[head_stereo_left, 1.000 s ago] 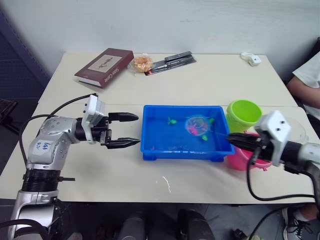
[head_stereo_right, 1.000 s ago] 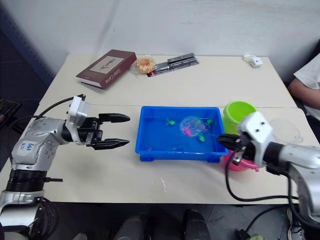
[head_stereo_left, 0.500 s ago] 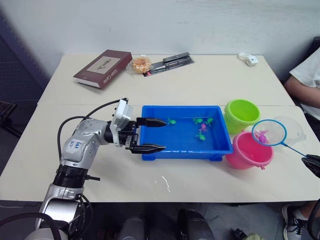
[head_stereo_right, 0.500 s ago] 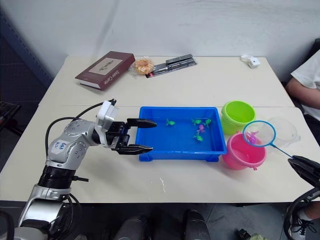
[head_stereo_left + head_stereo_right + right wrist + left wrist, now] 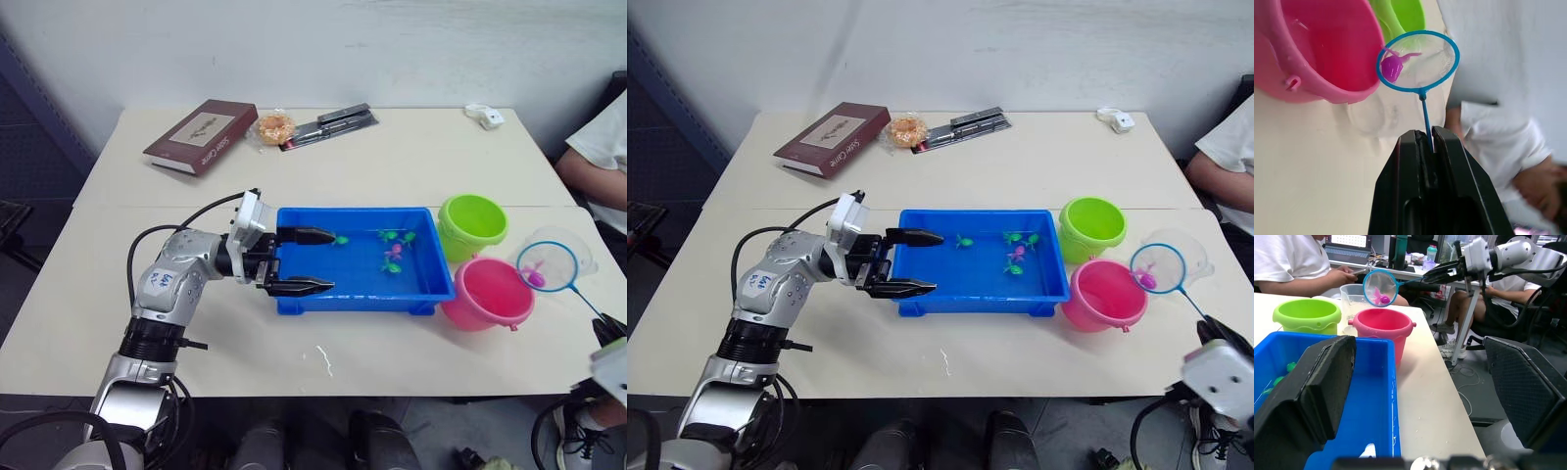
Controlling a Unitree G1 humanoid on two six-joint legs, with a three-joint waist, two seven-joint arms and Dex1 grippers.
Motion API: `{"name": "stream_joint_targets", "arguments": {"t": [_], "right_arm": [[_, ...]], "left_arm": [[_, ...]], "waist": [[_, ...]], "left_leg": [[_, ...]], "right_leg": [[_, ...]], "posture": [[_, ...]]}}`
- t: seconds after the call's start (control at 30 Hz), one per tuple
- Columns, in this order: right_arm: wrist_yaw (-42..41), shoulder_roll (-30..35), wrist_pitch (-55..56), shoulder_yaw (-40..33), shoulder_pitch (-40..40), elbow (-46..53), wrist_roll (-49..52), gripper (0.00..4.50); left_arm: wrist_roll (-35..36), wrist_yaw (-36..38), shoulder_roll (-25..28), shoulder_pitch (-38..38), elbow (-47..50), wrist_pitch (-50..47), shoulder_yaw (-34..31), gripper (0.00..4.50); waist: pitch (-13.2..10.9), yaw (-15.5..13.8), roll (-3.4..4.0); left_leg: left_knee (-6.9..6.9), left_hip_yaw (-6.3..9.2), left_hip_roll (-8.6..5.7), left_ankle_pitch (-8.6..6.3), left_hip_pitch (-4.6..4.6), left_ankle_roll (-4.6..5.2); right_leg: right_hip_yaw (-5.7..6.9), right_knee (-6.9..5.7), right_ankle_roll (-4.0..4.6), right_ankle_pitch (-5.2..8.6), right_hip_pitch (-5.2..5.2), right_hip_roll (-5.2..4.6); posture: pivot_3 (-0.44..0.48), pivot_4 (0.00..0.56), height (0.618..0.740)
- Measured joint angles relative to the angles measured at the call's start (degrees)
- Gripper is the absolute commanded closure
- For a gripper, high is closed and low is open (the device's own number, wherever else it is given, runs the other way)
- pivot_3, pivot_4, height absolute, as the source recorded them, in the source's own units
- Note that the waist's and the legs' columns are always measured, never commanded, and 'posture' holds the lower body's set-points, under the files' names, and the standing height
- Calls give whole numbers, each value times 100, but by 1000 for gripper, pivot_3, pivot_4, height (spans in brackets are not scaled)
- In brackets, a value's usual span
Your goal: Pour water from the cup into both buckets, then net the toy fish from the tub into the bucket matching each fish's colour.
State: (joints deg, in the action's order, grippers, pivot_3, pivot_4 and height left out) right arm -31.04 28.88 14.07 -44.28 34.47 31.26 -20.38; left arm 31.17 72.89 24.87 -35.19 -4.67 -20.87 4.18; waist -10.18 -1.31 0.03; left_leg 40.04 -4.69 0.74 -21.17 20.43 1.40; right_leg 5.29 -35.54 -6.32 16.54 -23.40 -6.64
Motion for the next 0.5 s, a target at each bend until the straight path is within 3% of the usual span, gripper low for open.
{"name": "stream_joint_targets", "arguments": {"t": [0.23,0.5], "right_arm": [[1277,309,1249,103,122,-506,-1406,4500],[1806,421,1825,319,415,-918,-1745,4500]], "left_arm": [[-16,-81,5,185,205,33,0,43],[-16,-177,1,221,222,48,0,43]], "waist": [[0,0,0],[0,6,0]], "left_leg": [[-3,-4,4,0,-2,-1],[-4,-10,7,-1,-6,-1]], "right_leg": [[-5,2,1,1,0,1],[-12,10,2,1,-1,3]], "posture": [[0,150,740],[0,150,740]]}}
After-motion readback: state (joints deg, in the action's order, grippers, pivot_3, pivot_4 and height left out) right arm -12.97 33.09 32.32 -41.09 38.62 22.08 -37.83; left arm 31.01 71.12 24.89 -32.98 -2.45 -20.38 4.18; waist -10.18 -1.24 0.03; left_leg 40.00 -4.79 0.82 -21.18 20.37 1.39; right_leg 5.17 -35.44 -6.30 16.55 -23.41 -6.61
